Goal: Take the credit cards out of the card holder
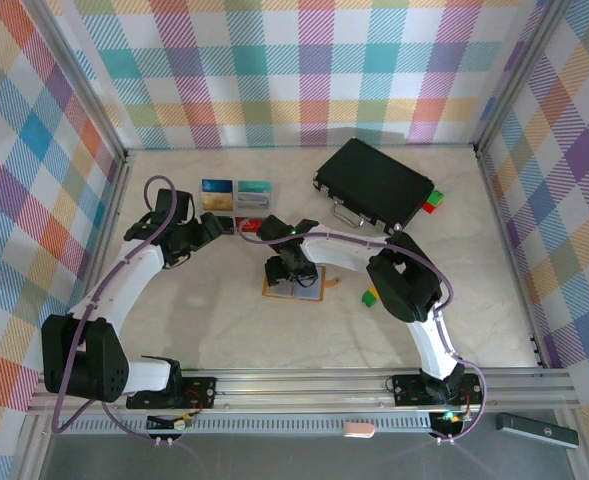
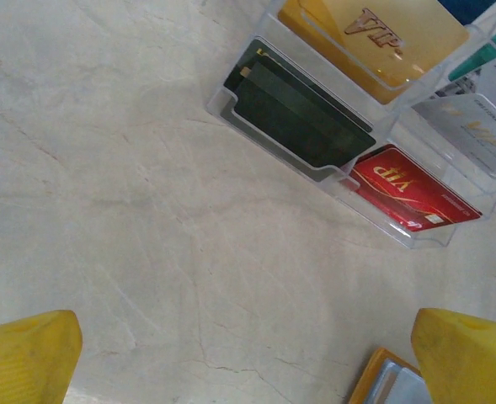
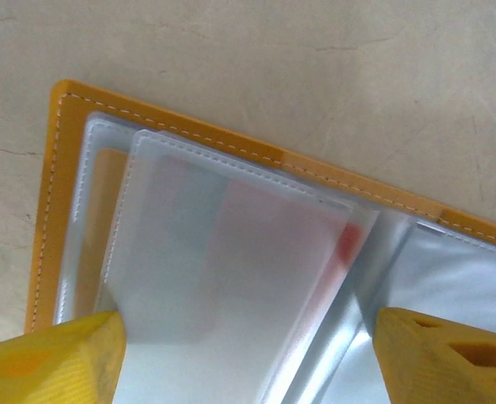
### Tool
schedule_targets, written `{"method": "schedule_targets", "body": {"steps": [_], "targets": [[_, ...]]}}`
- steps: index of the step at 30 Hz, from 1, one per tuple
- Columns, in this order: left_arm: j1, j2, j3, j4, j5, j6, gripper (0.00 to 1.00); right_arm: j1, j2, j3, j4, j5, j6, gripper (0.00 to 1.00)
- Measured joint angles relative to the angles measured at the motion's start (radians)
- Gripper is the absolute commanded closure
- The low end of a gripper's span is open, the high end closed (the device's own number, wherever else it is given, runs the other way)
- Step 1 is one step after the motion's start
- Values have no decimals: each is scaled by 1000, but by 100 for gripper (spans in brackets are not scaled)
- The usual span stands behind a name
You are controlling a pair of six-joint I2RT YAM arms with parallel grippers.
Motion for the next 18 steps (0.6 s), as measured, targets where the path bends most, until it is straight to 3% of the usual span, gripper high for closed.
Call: {"method": "schedule_targets", "body": {"steps": [4, 10, 18], "targets": [[0, 0, -25, 34, 37, 3, 0, 0, 2, 0, 0, 2, 4, 25], [0, 0, -53, 70, 100, 2, 1, 0, -7, -27, 32, -11, 15, 39], [0, 29, -72, 126, 220, -19, 15, -25, -74, -146, 146, -47, 16, 51]]}}
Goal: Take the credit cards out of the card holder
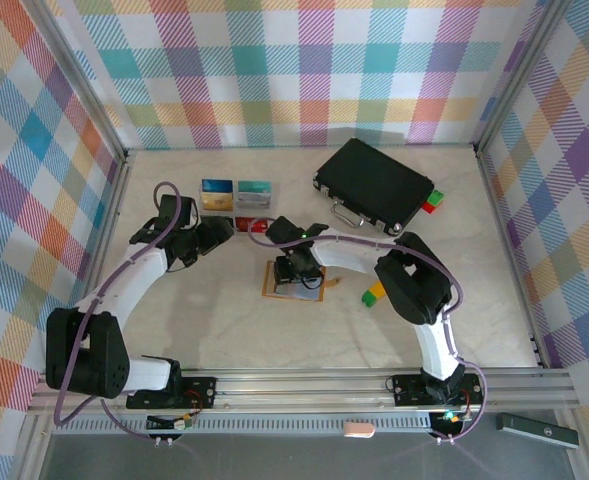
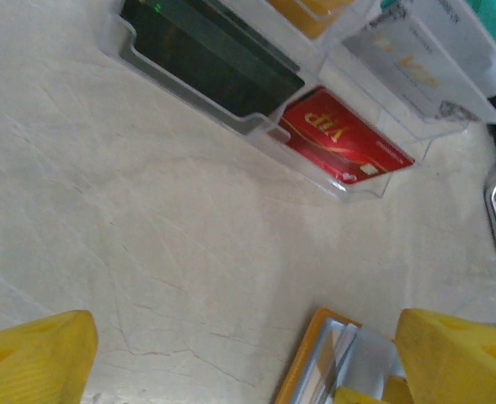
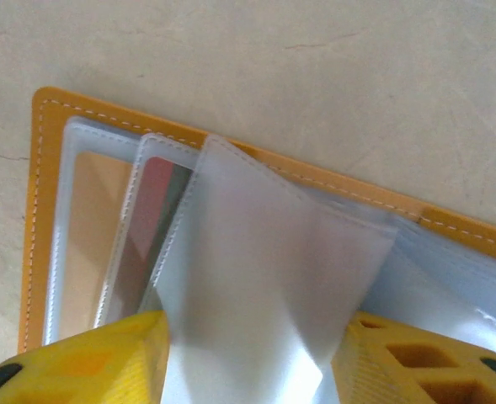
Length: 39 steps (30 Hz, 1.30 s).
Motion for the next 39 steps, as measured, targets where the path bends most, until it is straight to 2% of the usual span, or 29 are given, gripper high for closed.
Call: {"method": "schedule_targets", "body": {"steps": [5, 9, 15, 21, 27, 39], "targets": [[-23, 53, -19, 35, 80, -31, 34, -20, -36, -65, 70, -37, 0, 58], [-78, 96, -32, 72, 136, -65, 47, -30, -55, -98, 101, -50, -1, 64], [-174, 171, -34, 140, 214, -105, 63, -37, -76, -138, 143, -55, 0, 70], [-250, 251, -34, 219, 268, -144, 76, -42, -98, -177, 182, -58, 0, 71], [-299, 357, -29, 280, 311, -181, 84, -42, -106, -192, 194, -59, 0, 71], [-315, 415, -3, 272, 310, -193, 89, -42, -110, -192, 192, -45, 0, 67]]}}
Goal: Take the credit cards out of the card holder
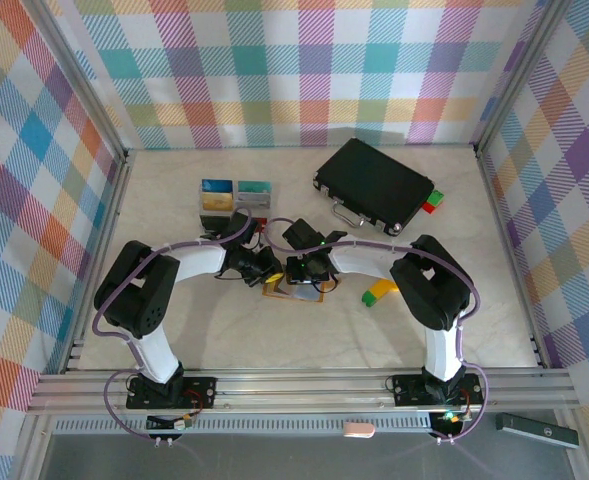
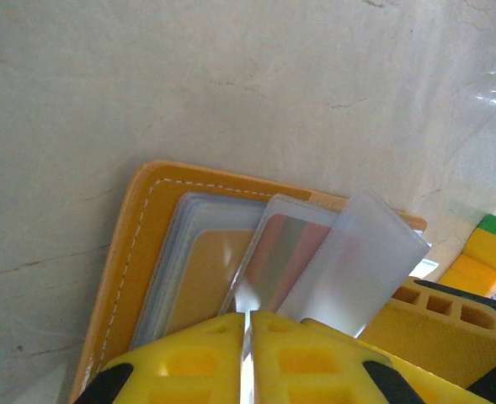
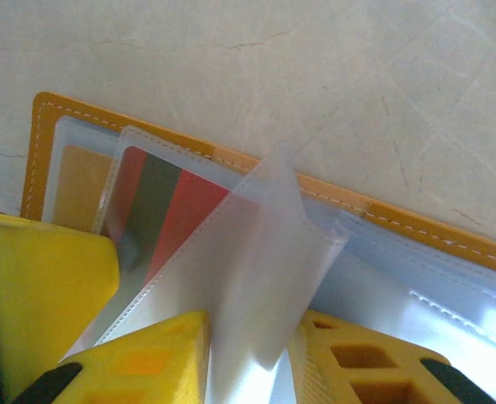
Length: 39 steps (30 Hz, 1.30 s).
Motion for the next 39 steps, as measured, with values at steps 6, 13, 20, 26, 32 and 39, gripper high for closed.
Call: {"method": "schedule_targets", "body": {"steps": [6, 13, 20, 26, 32, 39], "targets": [[0, 0, 8, -16, -11, 2, 88, -6, -69, -67, -34, 91, 27, 63], [0, 0, 31, -54, -14, 22, 84, -69, -233, -203, -85, 194, 75, 61], [-1, 0, 73, -118, -18, 44, 81, -109, -393, -248, -50, 193, 74, 59], [1, -13, 98, -170, -56, 65, 80, -122, -397, -248, 69, 3, 58, 64], [8, -24, 101, -203, -88, 82, 84, -124, -301, -248, 198, -181, 113, 71], [8, -5, 119, -206, -79, 83, 89, -124, -194, -248, 269, -292, 187, 78]]}}
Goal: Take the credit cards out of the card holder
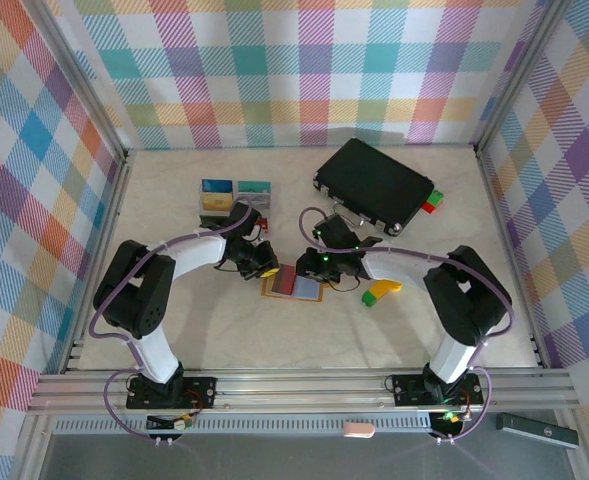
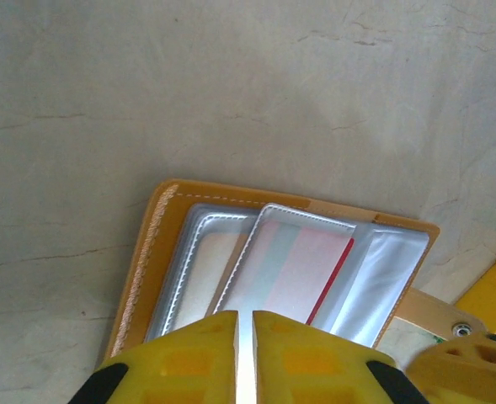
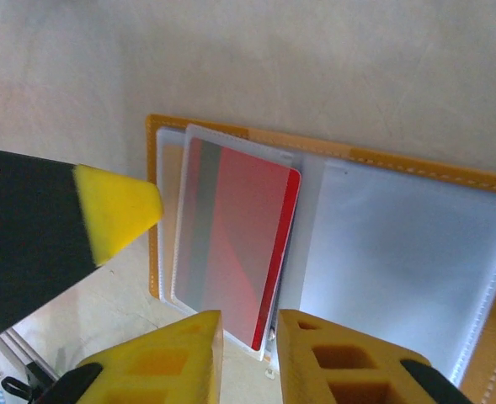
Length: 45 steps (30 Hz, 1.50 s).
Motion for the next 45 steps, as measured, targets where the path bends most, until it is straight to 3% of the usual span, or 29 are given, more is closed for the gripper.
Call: {"method": "schedule_targets", "body": {"steps": [17, 27, 45], "targets": [[0, 41, 13, -2, 23, 8, 93, -29, 101, 10, 43, -110, 71, 83], [0, 50, 13, -3, 8, 2, 100, -33, 113, 14, 81, -136, 76, 85], [0, 47, 4, 8, 7, -36, 100, -39, 171, 28, 108, -175, 102, 87]]}}
